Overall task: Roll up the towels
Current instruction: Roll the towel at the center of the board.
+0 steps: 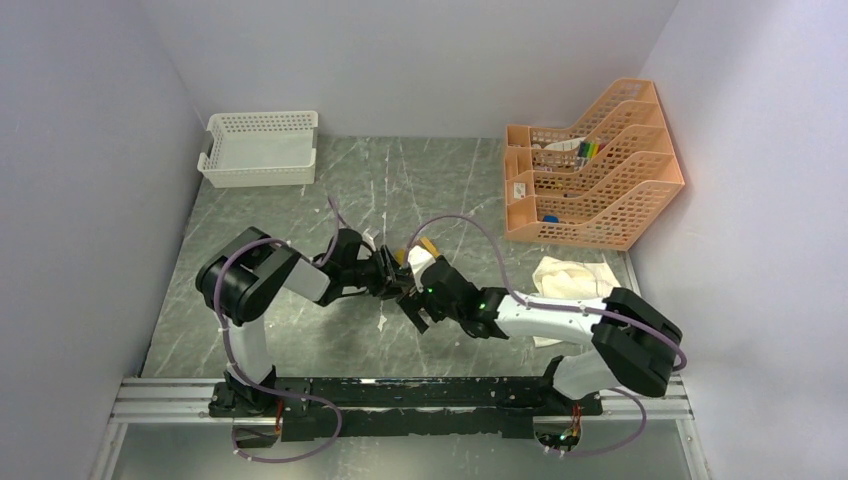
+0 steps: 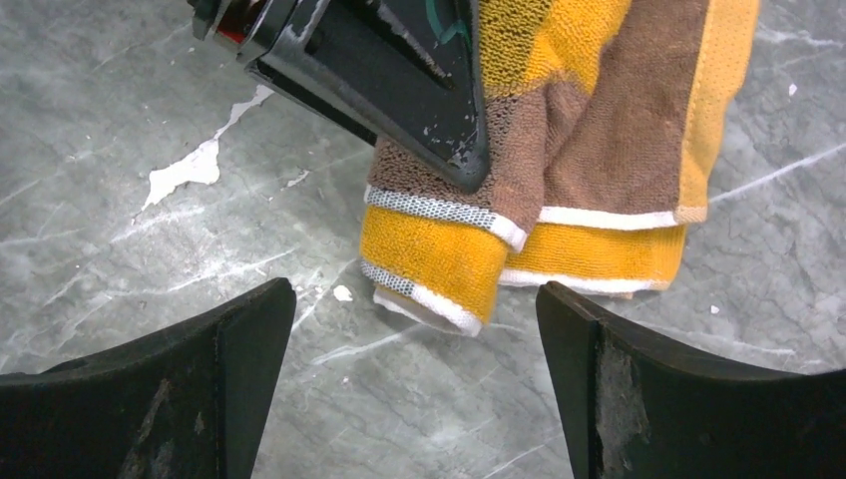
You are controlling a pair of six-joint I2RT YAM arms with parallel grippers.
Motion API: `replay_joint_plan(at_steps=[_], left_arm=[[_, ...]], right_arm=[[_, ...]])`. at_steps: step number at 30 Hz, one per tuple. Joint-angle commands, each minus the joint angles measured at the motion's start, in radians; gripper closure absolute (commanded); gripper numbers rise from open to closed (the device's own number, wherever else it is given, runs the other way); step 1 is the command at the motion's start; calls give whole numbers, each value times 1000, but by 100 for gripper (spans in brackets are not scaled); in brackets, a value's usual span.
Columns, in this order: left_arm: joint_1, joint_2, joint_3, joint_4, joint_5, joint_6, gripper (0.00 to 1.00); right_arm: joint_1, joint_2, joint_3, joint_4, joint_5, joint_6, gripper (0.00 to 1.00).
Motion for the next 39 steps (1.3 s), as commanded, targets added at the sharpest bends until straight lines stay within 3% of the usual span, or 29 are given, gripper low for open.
replay_joint_plan(at_steps=[1,8,13,18,22,25,26,28,32,39], left_arm=[[18,25,-76,54,-68,-99,48],[18,95,-146,236,-83,-231,51],[19,78,-158,213,-106,-235,51],[22,59,-160,201,-114,-236,51],[29,52,-161,202,-112,-237,51],[40,34,-164,183,-114,-227,50],[45,22,-166,172,-117,-220,50],[53,-5,-161,142,-122,-200,50],[63,-88,-126,14,-152,-129,45],[67,-316,-34,-279,-292,65,27]], right_arm=[[53,46,28,57,107,-65,8],[127,143,67,110,256,-105,11],[138,218,108,110,327,-90,18],[138,269,125,116,345,-62,31],[139,303,129,116,353,-33,35],[136,296,113,132,330,-16,47],[134,294,111,133,321,-8,60],[123,288,103,136,296,10,72],[81,264,80,154,200,48,83],[-52,196,20,224,-97,131,100]])
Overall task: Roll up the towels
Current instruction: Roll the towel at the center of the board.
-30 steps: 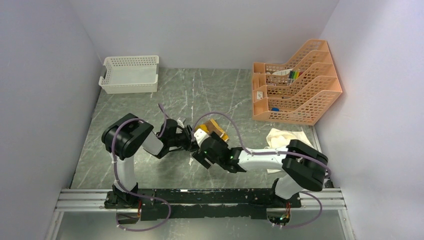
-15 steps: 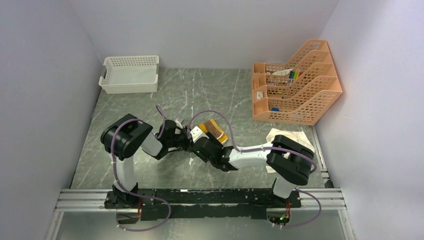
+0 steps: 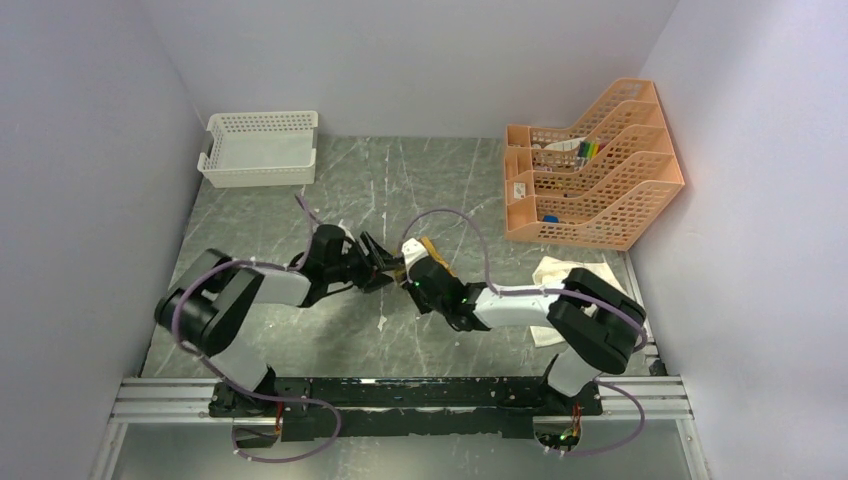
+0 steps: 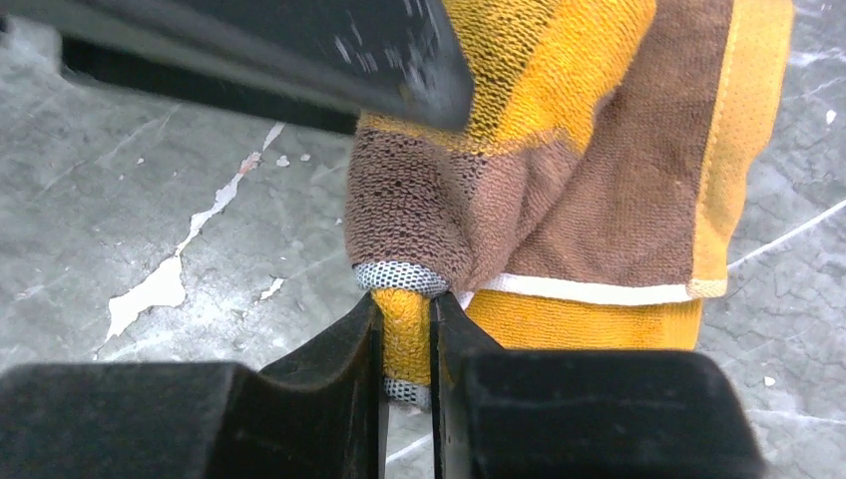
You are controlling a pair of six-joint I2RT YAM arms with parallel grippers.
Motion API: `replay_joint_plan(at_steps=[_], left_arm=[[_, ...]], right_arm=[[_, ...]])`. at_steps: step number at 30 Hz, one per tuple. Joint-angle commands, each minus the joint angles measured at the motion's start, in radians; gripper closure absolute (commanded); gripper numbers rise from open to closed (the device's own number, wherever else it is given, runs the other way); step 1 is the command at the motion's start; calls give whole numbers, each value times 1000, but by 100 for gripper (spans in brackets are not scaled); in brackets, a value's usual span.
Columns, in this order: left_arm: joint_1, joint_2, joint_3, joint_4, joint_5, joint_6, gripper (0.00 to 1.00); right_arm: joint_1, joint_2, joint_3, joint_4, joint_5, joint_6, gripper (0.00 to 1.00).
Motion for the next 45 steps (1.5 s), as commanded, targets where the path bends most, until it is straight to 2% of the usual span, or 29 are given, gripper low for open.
replay_joint_plan(at_steps=[1,5,11,16,20,25,28,38,42,44,45], left_arm=[[10,-141,91,-272,-154,179,26],[9,-208,107,-353,-226,244,24],[0,-170,96,-247,-160,297,25],[-43,-132,126,-239,-192,340,25],[-89,-99,173,-249,-221,374,25],[-121,-40,209,-197,-218,373,25],[-130,-10,225,-173,-215,372,25],[-157,102,278,-161,-260,396,27],[-165,145,311,-147,-270,395,37],[-168,157,325,-151,-285,394,46],[-169,160,331,-168,-292,395,50]], right_arm=[[-97,-44,-53,63,-253,90,100],[-210,-88,-114,152,-446,166,100],[-451,-97,-201,343,-761,375,100],[-585,-11,-248,553,-951,580,100],[-629,106,-262,723,-1071,708,100],[-630,223,-256,839,-1123,802,100],[-630,229,-260,832,-1111,799,100],[-630,150,-225,633,-1076,677,100],[-630,154,-220,622,-1086,671,100],[-630,148,-214,583,-1079,652,92],[-630,131,-208,546,-1070,628,85]])
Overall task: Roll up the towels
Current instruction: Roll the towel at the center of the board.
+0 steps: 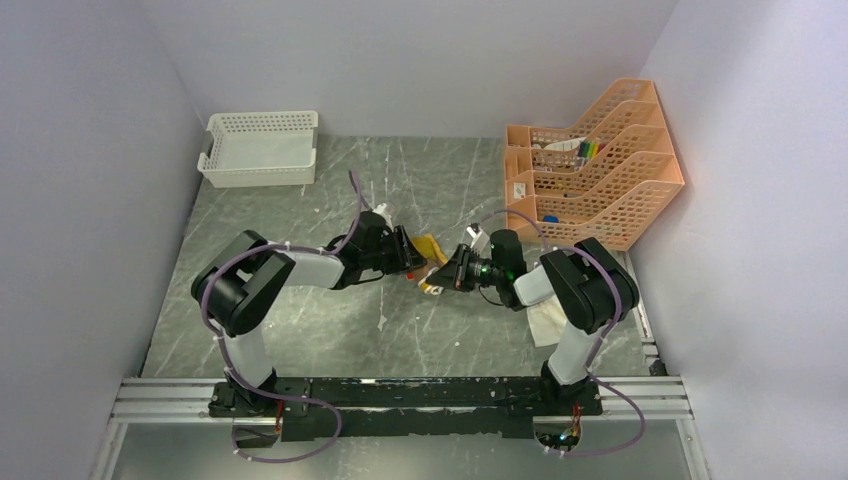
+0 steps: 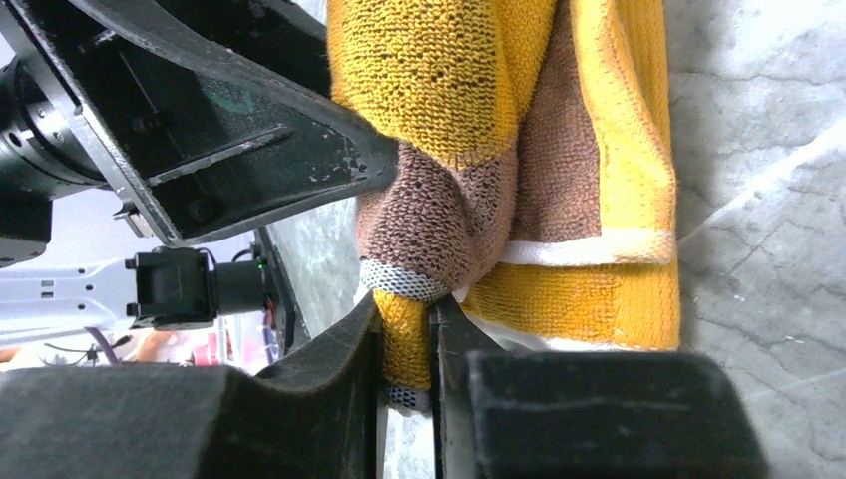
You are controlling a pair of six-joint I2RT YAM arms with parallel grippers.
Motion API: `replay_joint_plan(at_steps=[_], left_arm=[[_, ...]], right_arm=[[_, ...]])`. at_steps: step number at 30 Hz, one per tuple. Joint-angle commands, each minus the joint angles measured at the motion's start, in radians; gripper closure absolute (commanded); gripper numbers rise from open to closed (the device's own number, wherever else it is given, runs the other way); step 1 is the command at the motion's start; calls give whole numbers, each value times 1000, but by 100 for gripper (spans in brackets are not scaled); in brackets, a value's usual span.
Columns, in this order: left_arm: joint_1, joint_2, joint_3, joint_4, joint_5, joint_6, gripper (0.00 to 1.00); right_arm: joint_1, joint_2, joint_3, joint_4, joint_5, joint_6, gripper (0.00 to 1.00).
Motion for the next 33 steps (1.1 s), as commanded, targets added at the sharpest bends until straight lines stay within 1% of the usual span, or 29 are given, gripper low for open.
replay_joint_plan(at_steps=[1,2,3,4,5,6,8,11,14,18,21,25,33], left_arm=[[-12,34,47,0,-80,25,53],[-12,35,54,-15,-87,29,55],[-12,34,58,-37,-96,33,56],[-12,31,64,-56,-105,40,57],[-12,26,70,-81,-114,46,57],[-12,21,76,-104,-124,55,57],[-12,10,90,-152,-142,72,57],[-12,6,117,-222,-152,92,57],[-11,18,143,-267,-143,105,57],[-11,44,170,-292,-122,104,56],[-10,57,179,-296,-104,98,56],[-10,65,192,-311,-91,96,55],[-11,69,202,-320,-67,89,55]], right_arm=[[2,-56,35,-163,9,-99,76],[6,-95,53,-253,44,-156,67],[16,-133,86,-350,100,-224,55],[32,-177,113,-453,174,-299,50],[57,-219,139,-540,260,-373,40],[86,-262,166,-624,396,-458,32],[177,-334,204,-736,595,-572,26],[290,-402,223,-810,806,-674,25],[379,-435,208,-816,928,-735,25],[497,-410,210,-823,1048,-783,26],[551,-356,234,-823,1107,-796,27],[586,-313,247,-803,1124,-790,27],[655,-200,286,-772,1258,-800,29]])
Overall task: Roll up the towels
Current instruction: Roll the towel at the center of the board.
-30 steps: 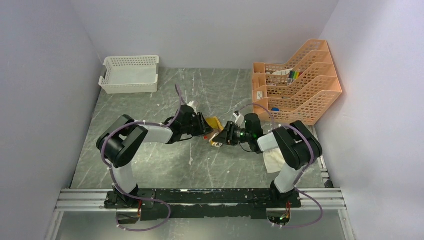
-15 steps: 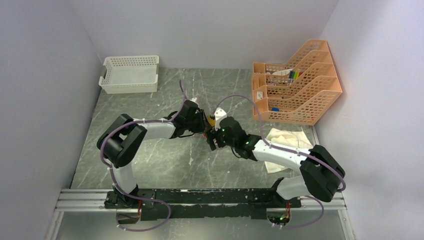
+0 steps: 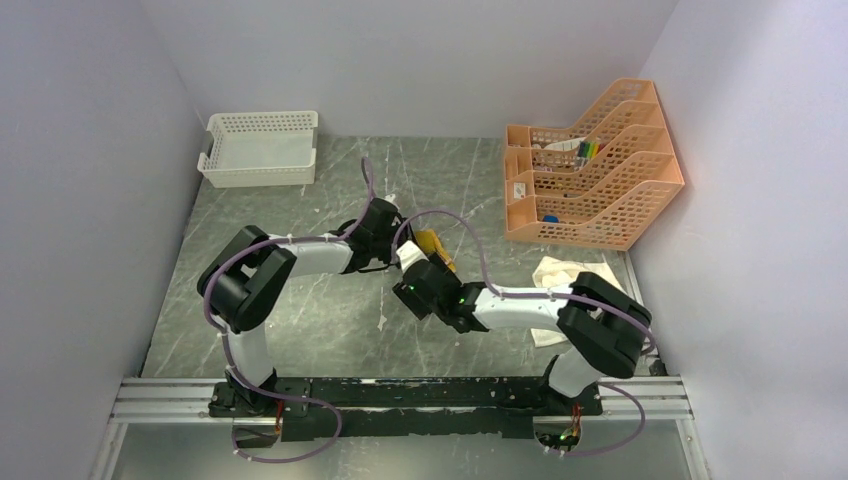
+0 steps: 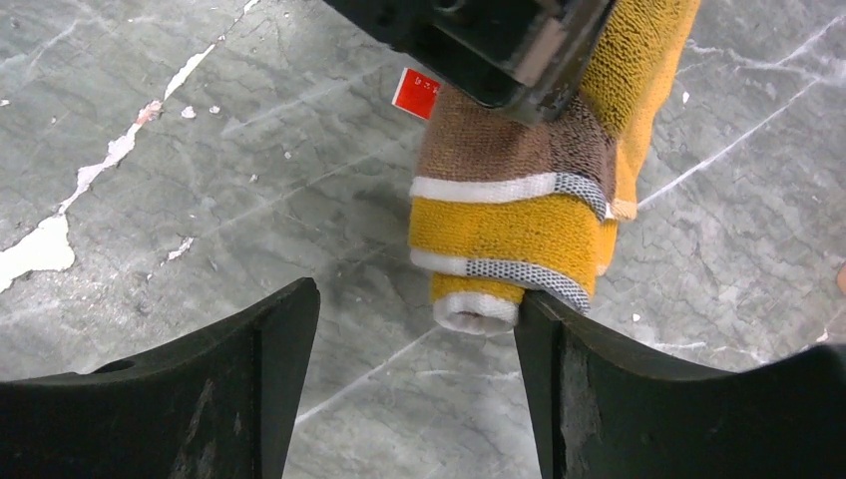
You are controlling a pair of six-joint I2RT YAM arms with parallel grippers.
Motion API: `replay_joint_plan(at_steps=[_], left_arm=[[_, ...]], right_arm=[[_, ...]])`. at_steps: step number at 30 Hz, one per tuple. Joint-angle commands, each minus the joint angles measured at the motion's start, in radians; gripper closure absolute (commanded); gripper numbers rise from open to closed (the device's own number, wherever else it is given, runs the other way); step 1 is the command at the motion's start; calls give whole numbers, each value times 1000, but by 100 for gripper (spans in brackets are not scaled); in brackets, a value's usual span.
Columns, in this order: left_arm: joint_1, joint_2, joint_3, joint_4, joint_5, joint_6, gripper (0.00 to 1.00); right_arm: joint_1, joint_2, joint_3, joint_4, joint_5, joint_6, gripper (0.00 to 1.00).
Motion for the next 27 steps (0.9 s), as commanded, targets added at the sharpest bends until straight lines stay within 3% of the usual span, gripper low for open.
replay_joint_plan(at_steps=[1,4,6,9,10,14,20,27], left_arm=[[-2,29,20,-58,10,15,54],[-2,29,25,-63,24,12,54],[1,29,28,-64,38,7,54],[10,25,25,-56,63,-6,53],[15,23,25,-54,74,-11,53],[34,-9,32,-77,111,-37,48],[54,-89,33,-117,91,-30,27],[58,-156,-39,-63,78,-52,24]], right_arm=[[26,56,39,37,111,-13,30],[26,99,66,36,135,5,34],[25,123,83,27,136,25,43],[22,134,90,28,135,63,79],[18,131,85,31,131,81,87],[-14,90,57,47,51,146,89],[-166,-17,-48,156,-251,293,94],[-358,-95,-178,317,-509,420,95]])
